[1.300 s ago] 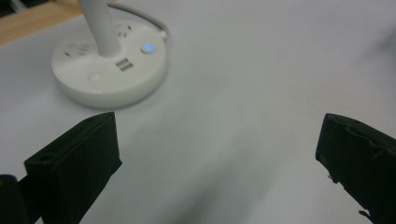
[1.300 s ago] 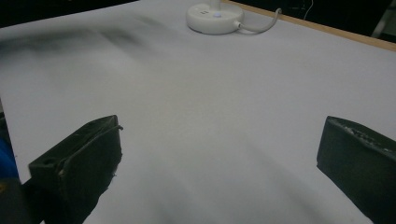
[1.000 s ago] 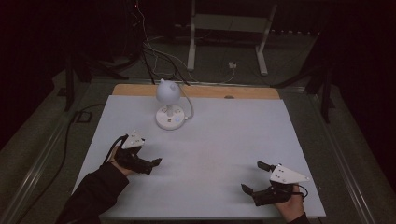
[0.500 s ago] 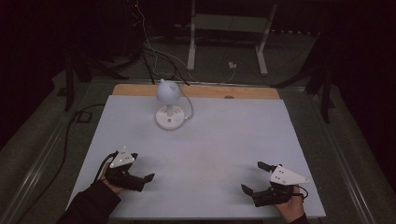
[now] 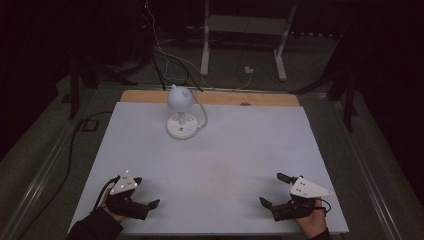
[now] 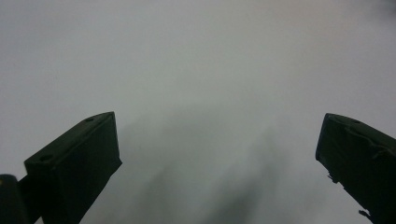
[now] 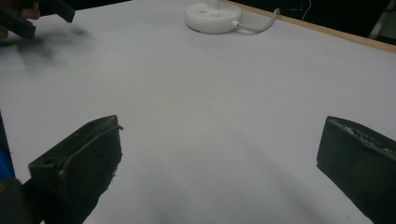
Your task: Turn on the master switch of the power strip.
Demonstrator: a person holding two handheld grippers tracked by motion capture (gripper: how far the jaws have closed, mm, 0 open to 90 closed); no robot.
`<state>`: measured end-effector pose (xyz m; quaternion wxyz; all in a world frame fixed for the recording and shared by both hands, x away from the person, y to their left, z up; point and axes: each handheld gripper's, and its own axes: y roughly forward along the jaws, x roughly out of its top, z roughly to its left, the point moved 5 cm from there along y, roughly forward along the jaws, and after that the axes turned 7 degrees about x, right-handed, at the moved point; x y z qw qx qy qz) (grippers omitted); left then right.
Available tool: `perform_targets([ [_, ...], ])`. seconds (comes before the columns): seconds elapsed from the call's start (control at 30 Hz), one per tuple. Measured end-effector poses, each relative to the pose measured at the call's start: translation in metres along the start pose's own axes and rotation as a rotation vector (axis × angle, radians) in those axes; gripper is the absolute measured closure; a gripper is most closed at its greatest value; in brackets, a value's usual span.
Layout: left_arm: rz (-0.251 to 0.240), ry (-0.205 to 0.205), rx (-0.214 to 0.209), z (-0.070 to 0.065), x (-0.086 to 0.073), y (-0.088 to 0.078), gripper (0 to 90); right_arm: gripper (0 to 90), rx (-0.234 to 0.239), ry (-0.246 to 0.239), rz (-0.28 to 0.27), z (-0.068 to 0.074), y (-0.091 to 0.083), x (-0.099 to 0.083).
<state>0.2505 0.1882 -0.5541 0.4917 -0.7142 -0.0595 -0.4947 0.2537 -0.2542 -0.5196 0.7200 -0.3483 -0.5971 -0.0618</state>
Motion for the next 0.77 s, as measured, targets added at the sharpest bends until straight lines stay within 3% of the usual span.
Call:
perform_targets([
  [0.17, 0.019, 0.002, 0.002, -0.0013, -0.0093, -0.0042, 0.2, 0.0, 0.004, -0.005, -0.002, 0.0017, 0.0001, 0.0010],
  [0.33, 0.001, -0.013, 0.003, 0.0009, -0.0122, -0.0081, 0.3, 0.0, 0.005, -0.013, -0.004, 0.0036, -0.0005, 0.0022],
  [0.77, -0.018, 0.013, -0.019, -0.0035, -0.0093, -0.0063, 0.3, 0.0, 0.005, -0.015, 0.005, 0.0045, 0.0016, 0.0020],
])
